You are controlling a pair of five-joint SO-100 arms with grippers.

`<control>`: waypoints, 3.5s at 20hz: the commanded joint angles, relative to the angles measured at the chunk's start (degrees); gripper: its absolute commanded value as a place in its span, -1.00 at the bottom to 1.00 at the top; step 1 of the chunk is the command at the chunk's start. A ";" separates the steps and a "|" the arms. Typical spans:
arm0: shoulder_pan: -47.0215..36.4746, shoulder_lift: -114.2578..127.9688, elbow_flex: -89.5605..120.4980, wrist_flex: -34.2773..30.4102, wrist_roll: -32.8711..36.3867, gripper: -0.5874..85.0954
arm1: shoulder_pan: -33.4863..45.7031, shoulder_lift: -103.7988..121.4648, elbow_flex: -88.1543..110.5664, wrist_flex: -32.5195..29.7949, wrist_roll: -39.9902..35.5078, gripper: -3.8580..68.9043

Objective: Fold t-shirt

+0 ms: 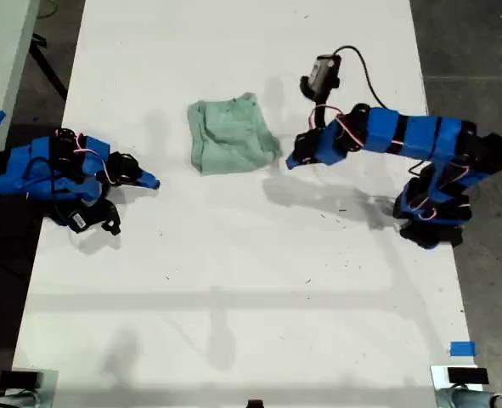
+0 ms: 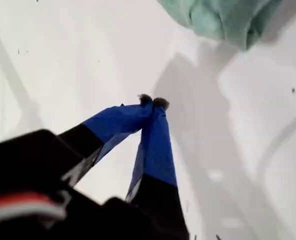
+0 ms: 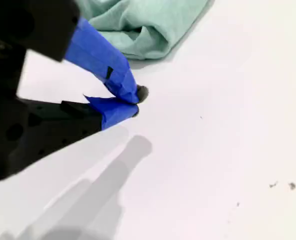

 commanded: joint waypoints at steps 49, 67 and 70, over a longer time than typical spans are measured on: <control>4.13 3.16 -0.35 5.98 -0.09 -0.79 | 4.31 42.54 39.38 -7.73 11.07 -0.93; 4.48 3.25 -0.26 5.98 0.00 -0.79 | -6.94 95.63 76.20 13.97 1.85 -0.90; 4.48 3.25 -0.26 5.98 0.00 -0.79 | -6.86 95.63 76.11 13.97 1.23 -0.91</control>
